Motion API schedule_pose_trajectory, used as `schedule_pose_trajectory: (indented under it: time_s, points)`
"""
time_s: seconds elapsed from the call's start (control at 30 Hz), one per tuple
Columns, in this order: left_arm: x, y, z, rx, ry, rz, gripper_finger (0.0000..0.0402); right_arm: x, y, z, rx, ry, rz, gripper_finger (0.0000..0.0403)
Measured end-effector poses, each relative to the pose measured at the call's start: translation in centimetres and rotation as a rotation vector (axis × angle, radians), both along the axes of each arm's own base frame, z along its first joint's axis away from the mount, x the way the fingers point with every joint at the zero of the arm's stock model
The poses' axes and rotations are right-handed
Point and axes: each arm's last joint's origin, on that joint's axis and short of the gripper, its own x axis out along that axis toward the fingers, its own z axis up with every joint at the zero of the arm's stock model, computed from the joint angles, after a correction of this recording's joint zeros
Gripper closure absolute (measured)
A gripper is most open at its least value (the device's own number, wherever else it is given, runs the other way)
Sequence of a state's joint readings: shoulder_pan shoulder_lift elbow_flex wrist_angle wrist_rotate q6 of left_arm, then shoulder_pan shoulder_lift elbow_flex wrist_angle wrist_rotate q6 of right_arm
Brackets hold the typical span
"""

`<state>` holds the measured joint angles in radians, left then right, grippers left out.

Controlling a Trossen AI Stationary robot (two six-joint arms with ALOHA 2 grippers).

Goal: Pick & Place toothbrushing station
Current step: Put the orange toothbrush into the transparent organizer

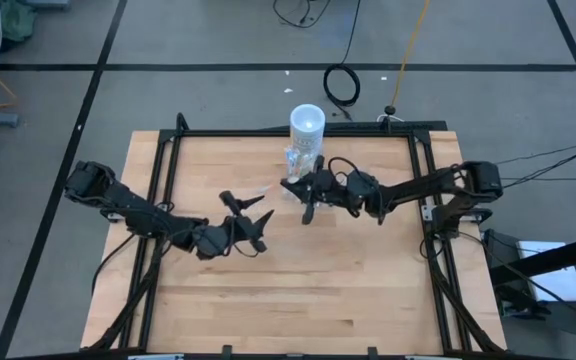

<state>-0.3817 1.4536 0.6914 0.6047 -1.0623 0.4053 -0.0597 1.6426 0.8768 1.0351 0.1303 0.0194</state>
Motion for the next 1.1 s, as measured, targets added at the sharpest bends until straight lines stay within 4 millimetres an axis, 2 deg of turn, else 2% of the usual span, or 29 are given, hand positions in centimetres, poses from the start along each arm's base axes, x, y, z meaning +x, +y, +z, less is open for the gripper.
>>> schedule_pose_trajectory:
  time_s: [0.2, 0.43, 0.7, 0.9, 1.1]
  points:
    - [-0.1, -0.3, 0.1, -0.017, -0.022, 0.006, 0.0163, -2.0, -0.1, 2.1, -0.080, 0.145, -0.016, 0.0395]
    - [-0.1, -0.3, 0.1, -0.017, -0.022, 0.009, 0.0163, -5.8, 0.2, 5.2, -0.206, 0.273, -0.006, 0.0395]
    - [-0.1, -0.3, 0.1, -0.018, -0.023, 0.010, 0.0163, -11.1, 0.4, 8.6, -0.254, 0.250, 0.260, 0.0394]
    - [-0.1, -0.3, 0.1, -0.021, -0.023, 0.002, 0.0163, -14.1, -0.5, 8.5, -0.207, 0.384, 0.237, 0.0393]
    - [0.1, 0.1, 0.1, -0.026, -0.023, -0.009, 0.0163, -14.4, -1.0, 7.1, -0.197, 0.521, 0.249, 0.0393]
